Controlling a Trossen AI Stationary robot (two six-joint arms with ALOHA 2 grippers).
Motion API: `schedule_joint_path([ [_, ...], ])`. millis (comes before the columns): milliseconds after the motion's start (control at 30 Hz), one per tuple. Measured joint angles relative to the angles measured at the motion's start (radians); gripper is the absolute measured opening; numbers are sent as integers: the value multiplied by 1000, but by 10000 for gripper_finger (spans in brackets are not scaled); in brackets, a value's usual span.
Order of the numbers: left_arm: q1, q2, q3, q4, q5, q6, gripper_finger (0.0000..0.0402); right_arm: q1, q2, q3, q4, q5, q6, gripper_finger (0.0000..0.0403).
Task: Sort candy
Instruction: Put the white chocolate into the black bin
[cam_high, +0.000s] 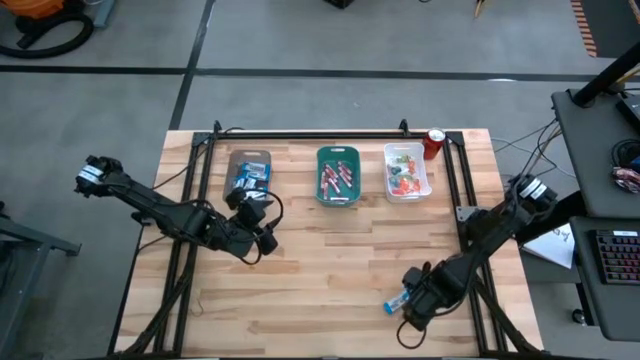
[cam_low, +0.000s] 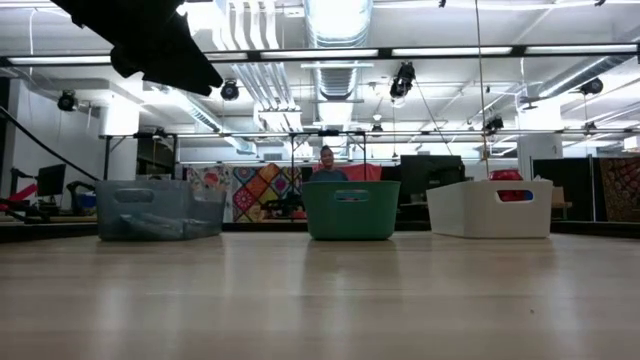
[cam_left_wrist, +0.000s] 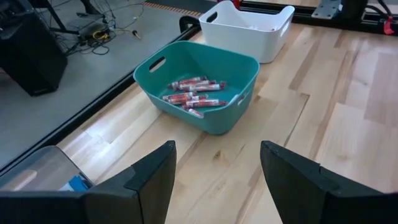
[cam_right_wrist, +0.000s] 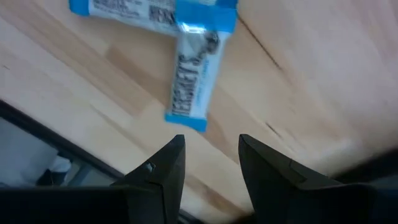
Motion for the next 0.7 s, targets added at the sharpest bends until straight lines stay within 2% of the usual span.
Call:
schedule_joint_path([
  [167, 0, 3, 0, 0, 0, -3, 216, -3, 31, -17, 71, 27, -1, 141],
  [500, 0, 6, 0, 3, 1, -10, 216, -4, 108, -23, 91, 28, -13, 141],
  [700, 0, 6, 0, 3, 0, -10, 216, -6, 113, -23, 149, 63, 10, 141],
])
